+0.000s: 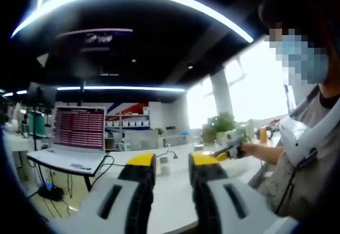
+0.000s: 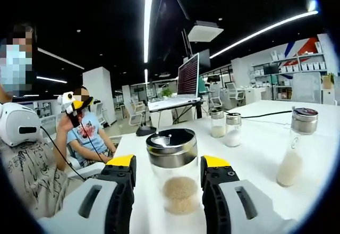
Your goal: Rotate the seasoning bottle until the label or dispensing opening points toward the visible target arrow and the bottle remains upright within the marked orientation range
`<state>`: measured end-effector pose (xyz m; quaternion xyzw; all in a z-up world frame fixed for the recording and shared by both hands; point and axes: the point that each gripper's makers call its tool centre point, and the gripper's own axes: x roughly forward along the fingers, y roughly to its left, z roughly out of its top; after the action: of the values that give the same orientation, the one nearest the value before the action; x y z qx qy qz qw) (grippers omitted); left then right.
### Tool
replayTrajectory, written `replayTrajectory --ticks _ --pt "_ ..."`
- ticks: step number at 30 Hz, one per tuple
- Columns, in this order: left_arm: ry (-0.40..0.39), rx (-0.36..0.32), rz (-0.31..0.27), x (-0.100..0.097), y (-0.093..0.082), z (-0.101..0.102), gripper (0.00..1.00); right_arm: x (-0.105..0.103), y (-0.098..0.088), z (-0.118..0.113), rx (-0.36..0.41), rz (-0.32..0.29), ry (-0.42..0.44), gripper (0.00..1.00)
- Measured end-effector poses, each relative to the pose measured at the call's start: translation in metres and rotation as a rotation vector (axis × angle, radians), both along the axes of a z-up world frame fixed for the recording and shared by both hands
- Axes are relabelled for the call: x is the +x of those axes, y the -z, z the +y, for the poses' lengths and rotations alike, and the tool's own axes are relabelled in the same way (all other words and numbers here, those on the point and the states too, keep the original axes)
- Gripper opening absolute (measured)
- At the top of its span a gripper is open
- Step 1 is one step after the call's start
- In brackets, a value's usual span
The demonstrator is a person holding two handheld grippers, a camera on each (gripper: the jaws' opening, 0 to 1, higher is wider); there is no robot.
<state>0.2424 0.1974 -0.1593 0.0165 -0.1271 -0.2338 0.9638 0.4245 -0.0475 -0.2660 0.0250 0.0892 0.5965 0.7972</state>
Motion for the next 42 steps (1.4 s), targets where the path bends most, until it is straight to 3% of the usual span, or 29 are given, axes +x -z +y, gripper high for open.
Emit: replayTrajectory --ticks 3,6,14,20,30,42 --pt "-0.009 -0.005 -0.003 -0.001 -0.001 0.003 0.26 0.004 -0.006 -0.004 0.015 -0.001 0.058 0.51" --pt "-0.016 -0.011 -0.002 -0.001 -0.001 0.005 0.26 0.009 -0.013 -0.007 0.017 -0.041 0.118 0.59" --pt "-0.018 0.003 0.002 0.001 0.0 0.003 0.26 0.005 -0.026 0.0 0.04 -0.096 0.168 0.54" --pt "-0.018 -0.003 0.001 0.0 0.0 0.004 0.26 0.016 -0.033 0.002 0.071 -0.099 0.235 0.54" --pt "-0.02 -0.001 0.007 0.001 0.002 0.006 0.26 0.013 -0.031 0.007 0.105 -0.031 0.199 0.37" --pt "0.003 0.0 -0.004 -0.005 -0.002 0.001 0.26 0.014 -0.031 0.007 0.076 -0.029 0.158 0.36"
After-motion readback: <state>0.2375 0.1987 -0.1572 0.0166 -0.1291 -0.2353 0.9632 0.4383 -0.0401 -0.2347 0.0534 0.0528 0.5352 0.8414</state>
